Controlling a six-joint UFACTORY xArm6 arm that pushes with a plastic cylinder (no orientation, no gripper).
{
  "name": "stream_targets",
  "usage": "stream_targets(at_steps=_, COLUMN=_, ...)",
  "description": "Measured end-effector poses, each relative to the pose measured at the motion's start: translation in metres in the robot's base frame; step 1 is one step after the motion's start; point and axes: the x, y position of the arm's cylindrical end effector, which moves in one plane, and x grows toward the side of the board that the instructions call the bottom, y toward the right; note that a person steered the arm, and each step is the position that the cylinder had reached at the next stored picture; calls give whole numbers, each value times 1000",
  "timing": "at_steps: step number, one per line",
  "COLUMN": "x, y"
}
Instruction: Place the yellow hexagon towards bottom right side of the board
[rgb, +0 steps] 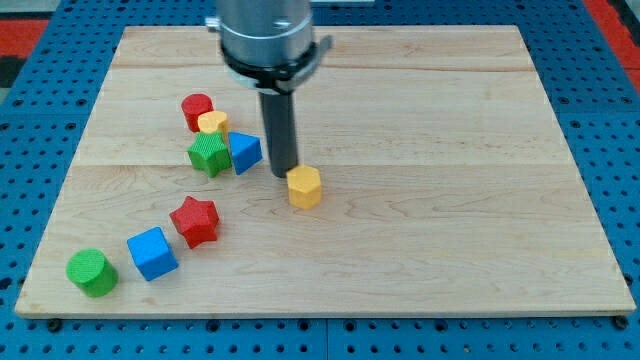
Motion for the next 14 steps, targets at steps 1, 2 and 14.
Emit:
stream_targets(at_steps=1, x=21, y=18)
stream_targets(at_steps=2, x=34, y=-5)
stream_targets(at_steps=14, x=85, y=338)
